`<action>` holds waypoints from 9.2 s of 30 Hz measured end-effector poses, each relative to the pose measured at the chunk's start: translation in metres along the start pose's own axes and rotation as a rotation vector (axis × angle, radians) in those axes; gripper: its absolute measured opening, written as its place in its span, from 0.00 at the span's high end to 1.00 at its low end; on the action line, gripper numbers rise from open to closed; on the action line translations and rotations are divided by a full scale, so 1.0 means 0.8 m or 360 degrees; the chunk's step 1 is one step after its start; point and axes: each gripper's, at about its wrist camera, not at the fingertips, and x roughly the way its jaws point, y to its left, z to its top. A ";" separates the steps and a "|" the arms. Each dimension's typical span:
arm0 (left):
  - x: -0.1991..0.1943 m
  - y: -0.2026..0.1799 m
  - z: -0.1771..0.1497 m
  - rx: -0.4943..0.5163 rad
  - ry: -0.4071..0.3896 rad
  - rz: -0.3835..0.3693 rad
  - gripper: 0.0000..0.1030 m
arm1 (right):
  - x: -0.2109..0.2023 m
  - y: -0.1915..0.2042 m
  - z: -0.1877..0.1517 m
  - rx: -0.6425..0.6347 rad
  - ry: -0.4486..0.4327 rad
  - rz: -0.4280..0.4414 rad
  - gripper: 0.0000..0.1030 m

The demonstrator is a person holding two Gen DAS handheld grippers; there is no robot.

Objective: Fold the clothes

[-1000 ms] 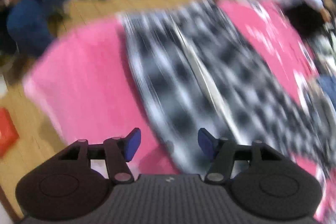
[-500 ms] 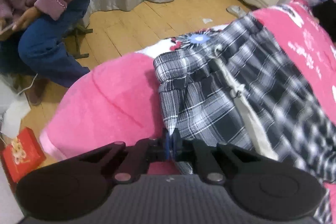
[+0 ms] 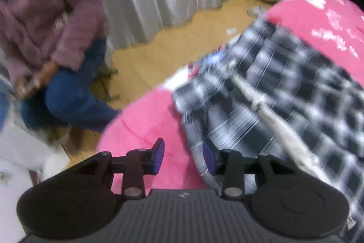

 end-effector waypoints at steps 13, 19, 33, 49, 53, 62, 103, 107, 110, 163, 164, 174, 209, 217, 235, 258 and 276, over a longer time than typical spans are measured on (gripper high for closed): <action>-0.109 -0.337 -0.110 0.0700 0.0283 -0.1325 0.58 | -0.073 -0.247 -0.152 0.1272 -0.0113 -0.0651 0.69; -0.149 -0.451 -0.245 0.1121 0.0597 -0.1654 0.63 | -0.070 -0.251 -0.185 0.1131 0.0025 -0.0646 0.69; -0.223 -0.467 -0.417 0.2207 0.0337 -0.1493 0.68 | -0.049 -0.281 -0.235 0.1099 0.0071 -0.0532 0.78; -0.238 -0.451 -0.433 0.2226 0.0310 -0.1516 0.99 | -0.094 -0.274 -0.243 0.0948 0.0029 -0.0552 1.00; -0.222 -0.458 -0.446 0.2236 0.0410 -0.1497 0.99 | -0.079 -0.263 -0.246 0.0926 0.0094 -0.0590 1.00; -0.212 -0.469 -0.429 0.2107 0.0558 -0.1515 0.85 | -0.074 -0.292 -0.258 0.0828 0.0183 -0.0748 0.97; -0.193 -0.497 -0.416 0.2065 0.0649 -0.1360 0.66 | -0.003 -0.361 -0.108 -0.0100 -0.0120 -0.0428 0.94; -0.192 -0.502 -0.412 0.2072 0.0674 -0.1312 0.66 | -0.017 -0.351 -0.133 -0.0073 -0.0125 -0.0411 0.93; -0.192 -0.502 -0.410 0.2055 0.0670 -0.1297 0.63 | -0.027 -0.343 -0.152 -0.0052 -0.0128 -0.0399 0.93; -0.116 -0.405 -0.254 0.2021 0.0368 -0.1302 0.52 | 0.032 -0.209 -0.089 0.0153 0.0241 -0.0839 0.89; -0.111 -0.406 -0.246 0.1989 0.0344 -0.1286 0.52 | 0.036 -0.203 -0.069 0.0126 0.0173 -0.0803 0.89; -0.064 -0.410 -0.195 0.1696 0.0125 -0.1210 0.50 | 0.137 -0.158 0.082 -0.0429 -0.0025 -0.0363 0.89; -0.083 -0.403 -0.168 0.1078 -0.0004 -0.0838 0.43 | 0.127 -0.172 0.138 -0.0322 -0.0180 -0.0280 0.68; -0.043 -0.337 -0.150 0.0630 0.0098 -0.0784 0.42 | 0.103 -0.163 0.184 -0.0230 -0.0353 -0.0172 0.61; 0.103 -0.137 0.090 0.0207 -0.0180 -0.0671 0.44 | 0.245 0.230 0.443 -0.1155 -0.0654 0.0134 0.63; 0.229 -0.150 0.205 0.0309 -0.0347 -0.0655 0.55 | 0.316 0.308 0.521 -0.1406 -0.0701 -0.0166 0.98; 0.286 -0.132 0.219 -0.0081 -0.0277 -0.0445 0.94 | 0.358 0.297 0.528 -0.1199 -0.0789 -0.0125 0.95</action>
